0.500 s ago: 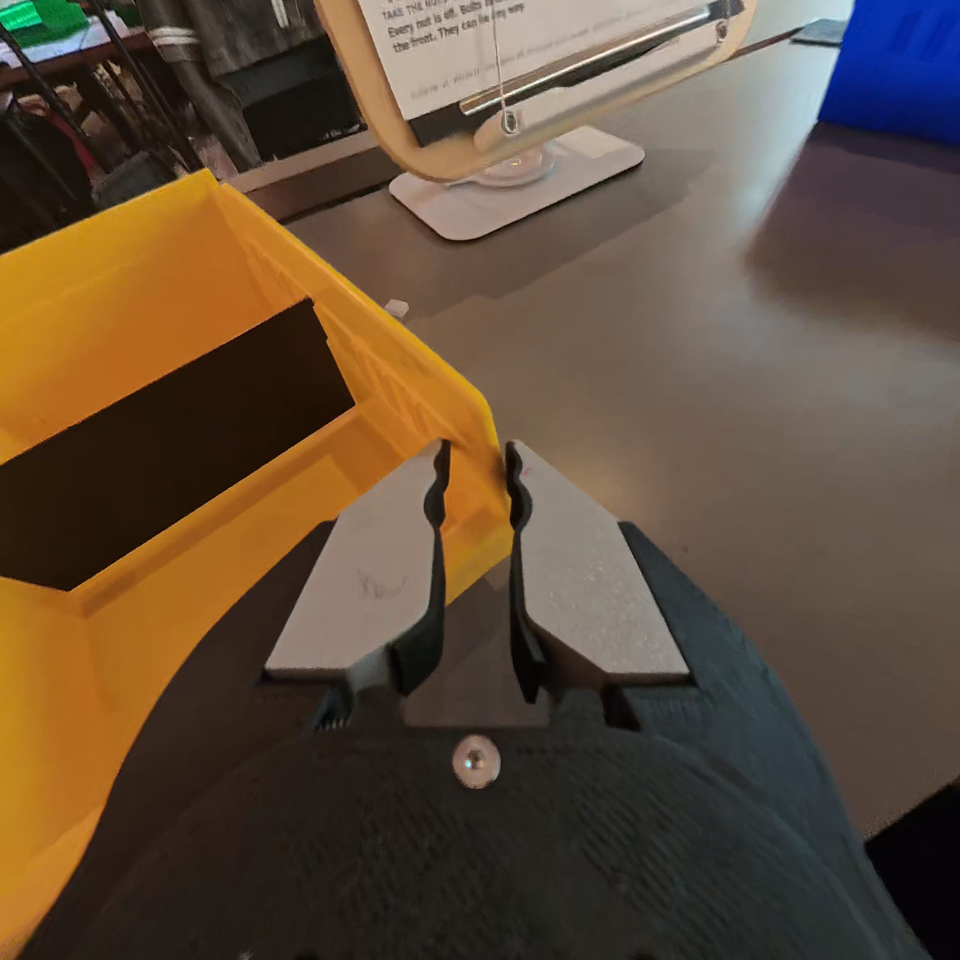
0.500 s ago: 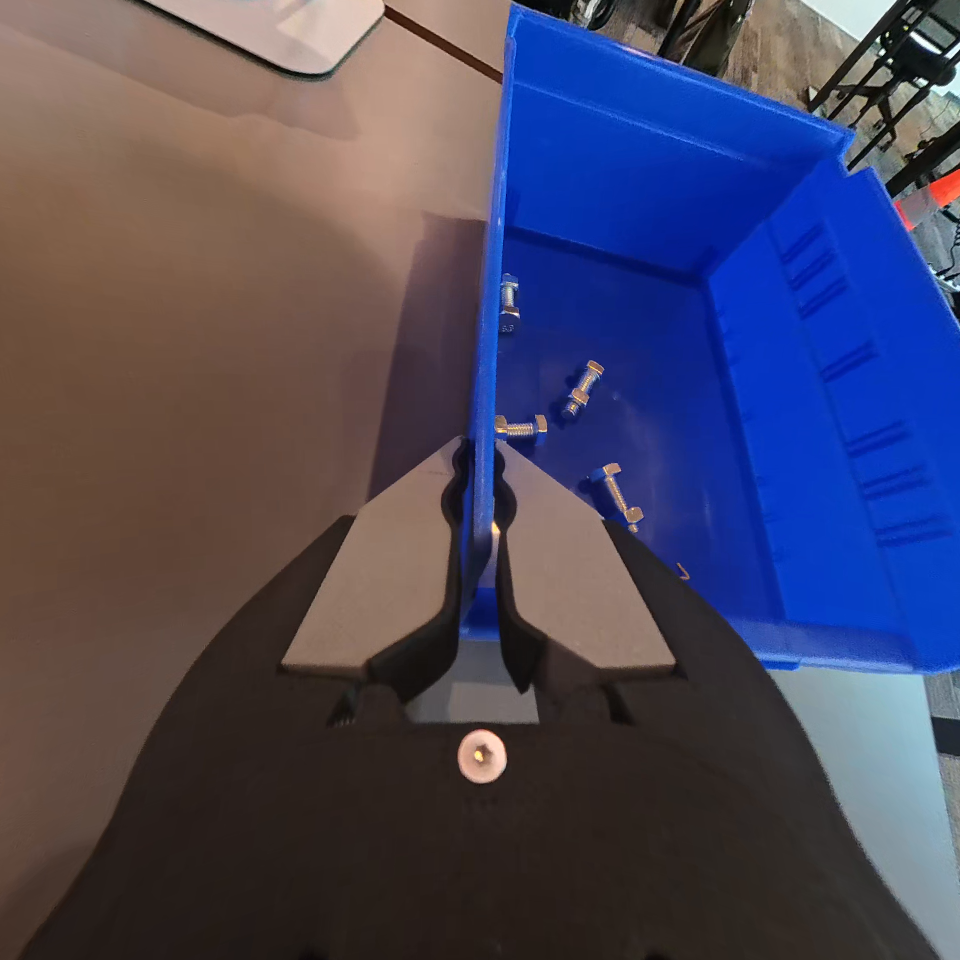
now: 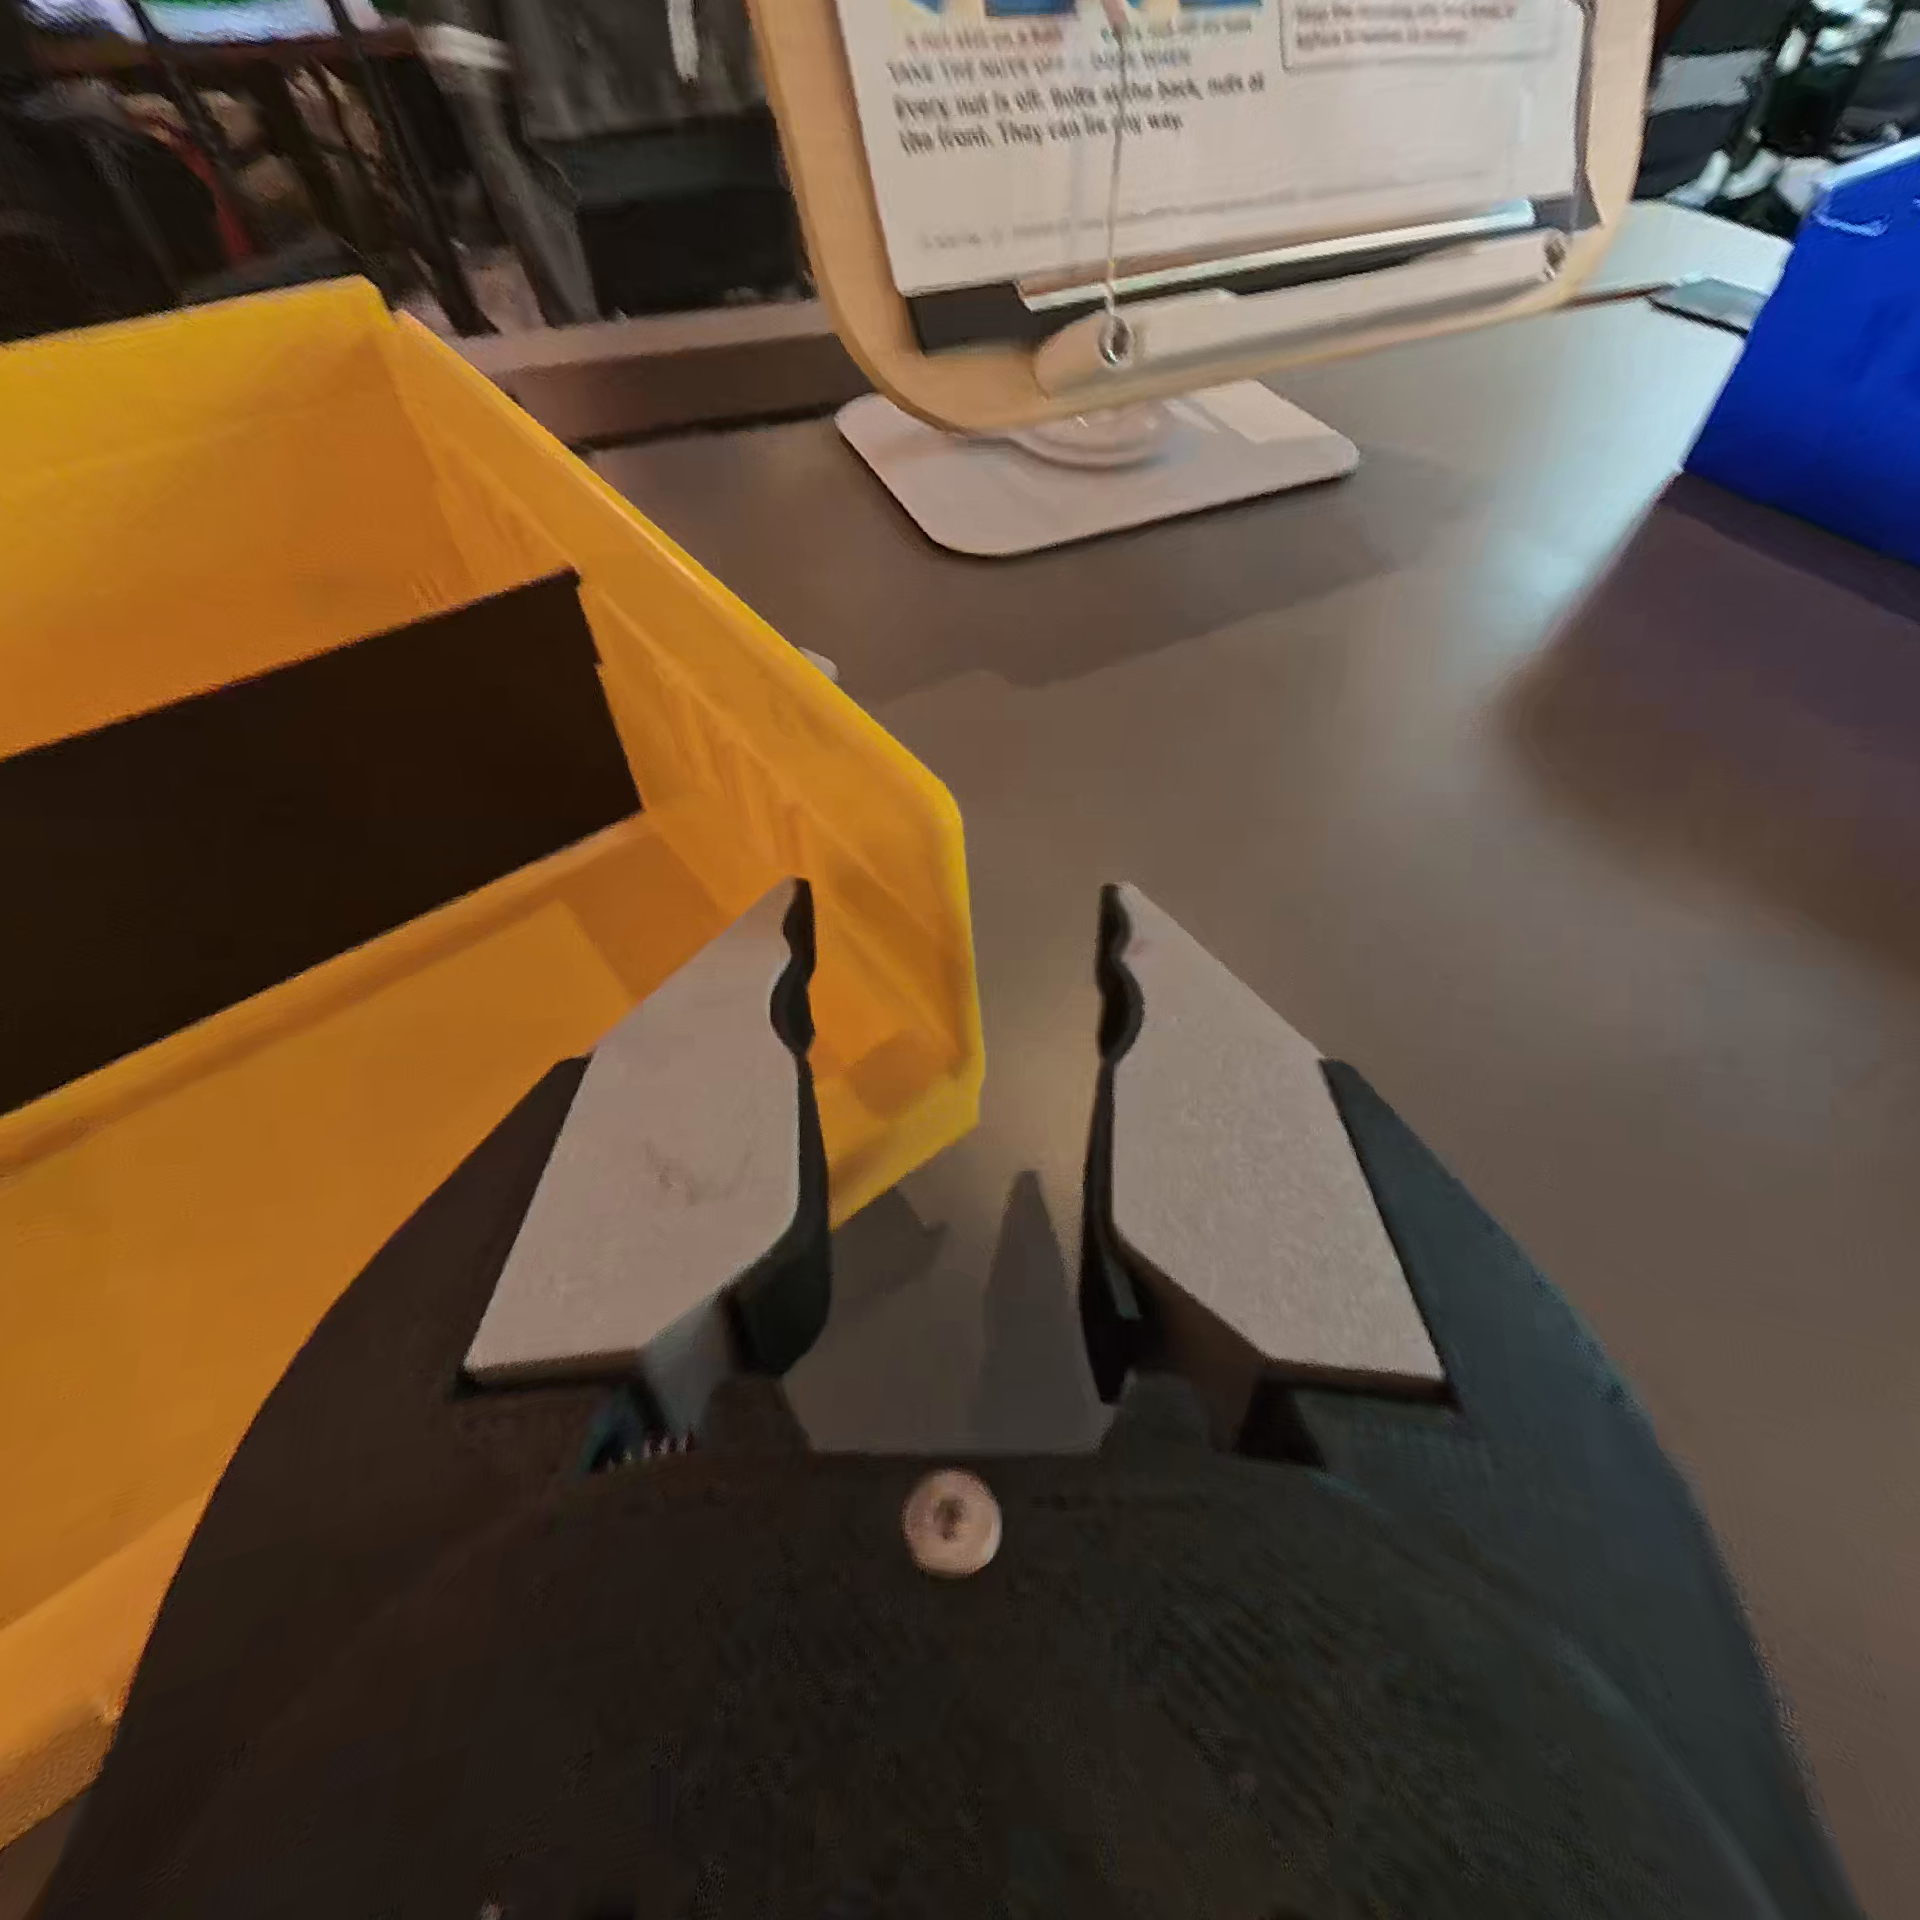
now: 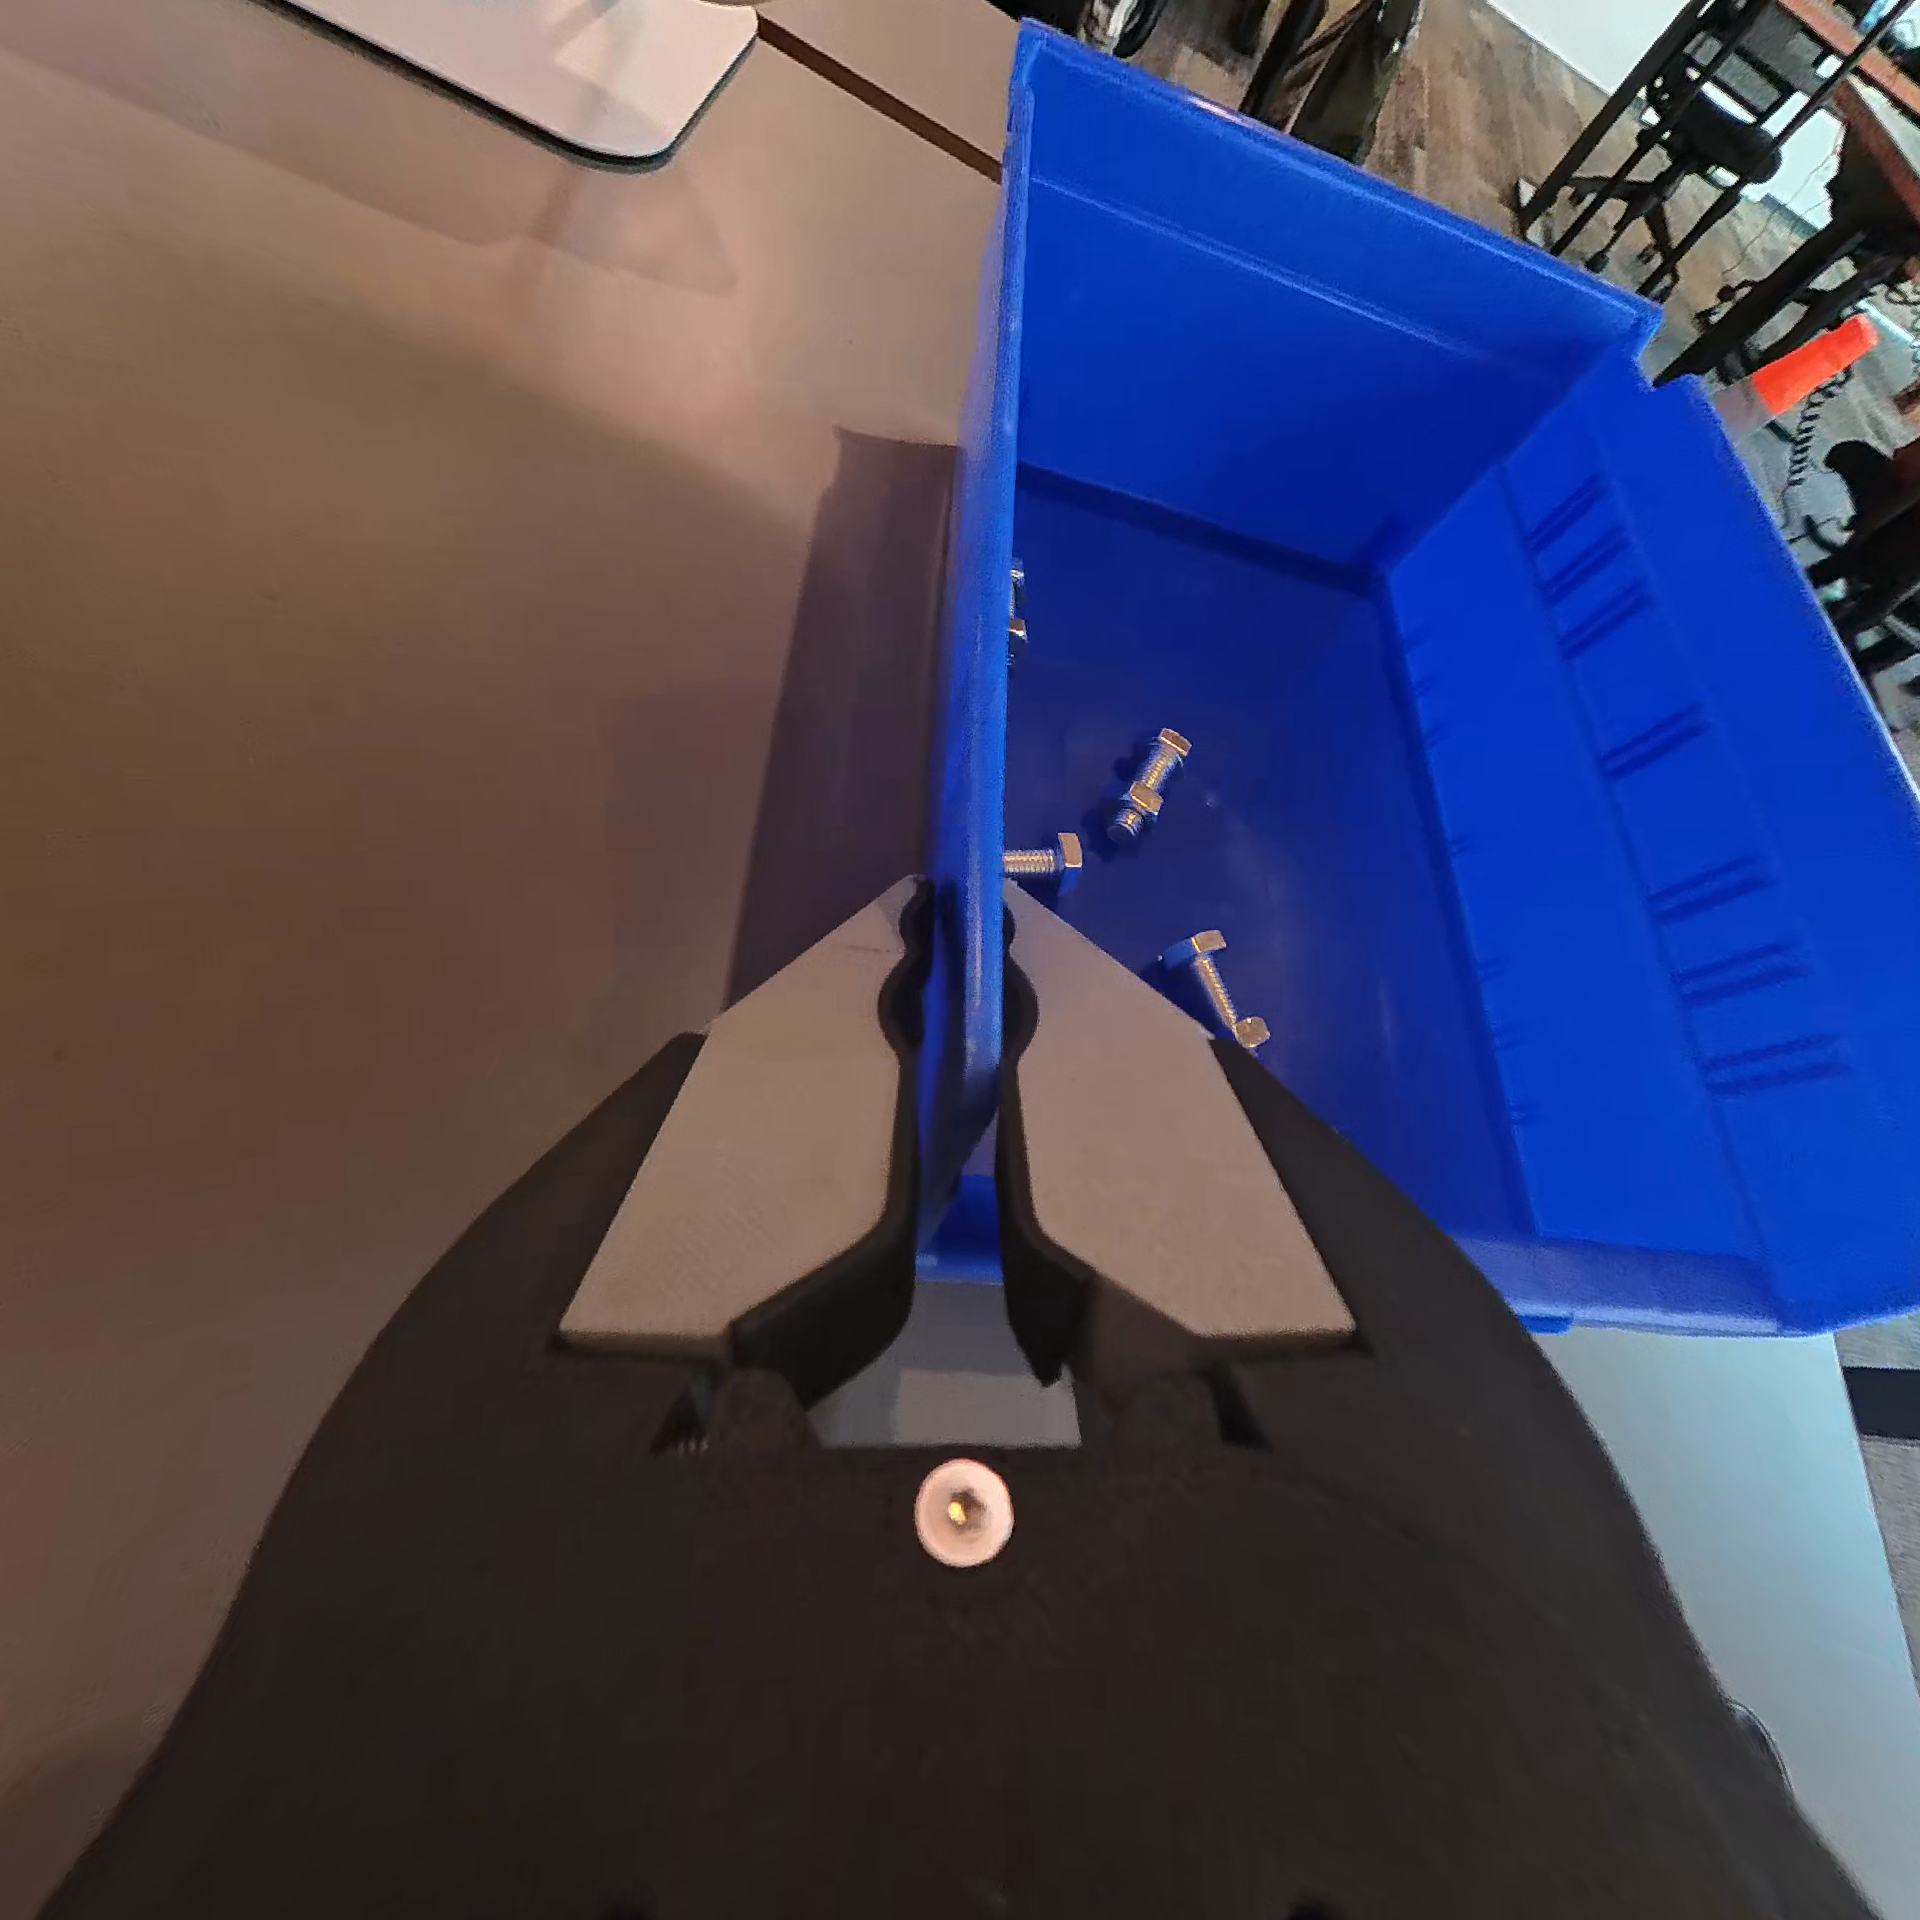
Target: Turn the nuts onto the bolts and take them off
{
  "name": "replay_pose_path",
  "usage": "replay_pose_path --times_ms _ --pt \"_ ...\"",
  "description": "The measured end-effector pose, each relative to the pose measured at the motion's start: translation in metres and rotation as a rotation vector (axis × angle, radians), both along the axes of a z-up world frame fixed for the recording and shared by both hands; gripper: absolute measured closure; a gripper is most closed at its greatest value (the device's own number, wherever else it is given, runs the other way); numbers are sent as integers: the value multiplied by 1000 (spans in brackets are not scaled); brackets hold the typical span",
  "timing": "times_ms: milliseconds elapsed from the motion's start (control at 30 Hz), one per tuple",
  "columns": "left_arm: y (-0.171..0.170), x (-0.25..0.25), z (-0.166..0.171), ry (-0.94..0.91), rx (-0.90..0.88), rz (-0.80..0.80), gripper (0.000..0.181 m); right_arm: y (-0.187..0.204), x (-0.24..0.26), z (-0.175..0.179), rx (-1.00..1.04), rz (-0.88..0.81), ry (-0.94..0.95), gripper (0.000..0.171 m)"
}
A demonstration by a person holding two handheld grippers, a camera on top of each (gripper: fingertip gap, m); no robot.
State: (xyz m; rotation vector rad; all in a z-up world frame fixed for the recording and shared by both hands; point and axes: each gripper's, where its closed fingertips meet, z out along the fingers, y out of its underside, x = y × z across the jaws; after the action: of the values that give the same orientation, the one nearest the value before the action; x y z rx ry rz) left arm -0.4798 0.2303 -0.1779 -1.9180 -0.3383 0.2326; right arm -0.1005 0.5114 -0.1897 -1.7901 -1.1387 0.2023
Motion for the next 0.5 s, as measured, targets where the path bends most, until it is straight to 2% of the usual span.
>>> replay_pose_path --times_ms 67,167,233,367,500 --pt "1 -13 8 50 48 71 158 -2 -1 0 5 -8 -2 166" --pt "3 -19 9 58 45 90 159 -3 -3 0 -3 -4 2 166" --pt "-7 -22 9 95 18 110 164 -4 -3 0 -13 5 3 167" --pt "-69 -45 26 269 -30 216 180 -32 -3 -1 -75 67 21 168" --pt "-115 -50 53 203 123 173 181 -80 -8 1 -26 154 20 167"
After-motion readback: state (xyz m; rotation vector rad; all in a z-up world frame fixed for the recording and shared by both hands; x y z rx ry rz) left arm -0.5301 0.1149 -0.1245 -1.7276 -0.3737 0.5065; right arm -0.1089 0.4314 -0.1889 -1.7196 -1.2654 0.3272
